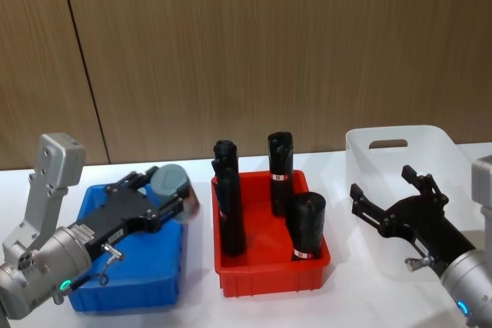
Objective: Pick the cotton swabs from the blue box and place them into the white box.
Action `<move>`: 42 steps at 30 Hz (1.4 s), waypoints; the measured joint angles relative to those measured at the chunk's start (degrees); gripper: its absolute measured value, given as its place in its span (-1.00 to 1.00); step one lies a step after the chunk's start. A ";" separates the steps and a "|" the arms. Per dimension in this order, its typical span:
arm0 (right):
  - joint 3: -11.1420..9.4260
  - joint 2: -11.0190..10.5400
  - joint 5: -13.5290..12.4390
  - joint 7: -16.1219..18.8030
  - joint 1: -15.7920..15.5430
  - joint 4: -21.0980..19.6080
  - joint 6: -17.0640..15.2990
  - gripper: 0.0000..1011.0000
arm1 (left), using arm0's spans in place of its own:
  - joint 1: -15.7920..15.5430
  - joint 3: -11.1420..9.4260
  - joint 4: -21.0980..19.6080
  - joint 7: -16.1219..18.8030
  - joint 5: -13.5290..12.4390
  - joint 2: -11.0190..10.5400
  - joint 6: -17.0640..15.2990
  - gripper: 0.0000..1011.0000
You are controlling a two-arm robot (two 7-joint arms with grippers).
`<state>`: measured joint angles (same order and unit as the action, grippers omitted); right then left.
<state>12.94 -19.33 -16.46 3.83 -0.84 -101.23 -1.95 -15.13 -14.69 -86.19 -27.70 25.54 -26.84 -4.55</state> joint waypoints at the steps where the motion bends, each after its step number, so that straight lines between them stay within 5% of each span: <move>1: 0.00 0.00 0.00 0.00 0.00 0.00 0.00 0.98 | -0.01 -0.02 -0.02 -0.76 0.22 -0.02 0.18 0.31; 27: 0.00 0.00 0.00 0.00 0.00 0.00 0.00 0.98 | -3.22 -2.79 4.45 -23.18 5.38 2.02 1.52 0.31; 42: 0.00 0.00 0.00 0.00 0.00 0.00 0.00 0.98 | -4.14 -4.03 5.86 -26.93 5.15 2.51 0.23 0.31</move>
<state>12.94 -19.33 -16.46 3.83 -0.84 -101.23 -1.95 -19.27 -18.72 -80.33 -54.63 30.69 -24.33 -4.33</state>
